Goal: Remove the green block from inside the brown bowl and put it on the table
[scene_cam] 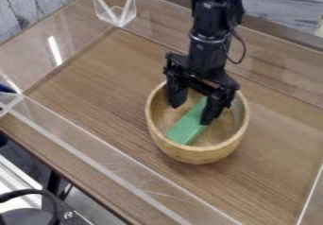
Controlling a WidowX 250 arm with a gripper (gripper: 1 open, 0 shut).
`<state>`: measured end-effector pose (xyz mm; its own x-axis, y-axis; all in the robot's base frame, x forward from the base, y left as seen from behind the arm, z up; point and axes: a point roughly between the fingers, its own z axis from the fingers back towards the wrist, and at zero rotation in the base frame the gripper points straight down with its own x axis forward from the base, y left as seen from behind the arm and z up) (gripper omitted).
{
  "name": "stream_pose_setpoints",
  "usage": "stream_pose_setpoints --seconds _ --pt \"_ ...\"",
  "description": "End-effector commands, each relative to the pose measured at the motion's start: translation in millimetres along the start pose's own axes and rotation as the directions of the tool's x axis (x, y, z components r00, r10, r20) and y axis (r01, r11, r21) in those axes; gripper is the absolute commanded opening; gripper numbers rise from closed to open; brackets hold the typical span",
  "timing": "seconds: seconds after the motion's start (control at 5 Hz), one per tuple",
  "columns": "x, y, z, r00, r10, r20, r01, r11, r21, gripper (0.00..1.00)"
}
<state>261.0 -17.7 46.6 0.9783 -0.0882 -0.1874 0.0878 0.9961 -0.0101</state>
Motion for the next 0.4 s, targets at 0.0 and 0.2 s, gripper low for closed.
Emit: stream_pose_setpoints --seconds 0.0,0.2 --pt "6.5 -3.4 10.7 0.999 -0.018 0.046 0.017 1.0 0.013 1.0" --pt "6.8 -6.8 12.6 0.998 -0.029 0.05 0.028 0.999 0.02 1.0"
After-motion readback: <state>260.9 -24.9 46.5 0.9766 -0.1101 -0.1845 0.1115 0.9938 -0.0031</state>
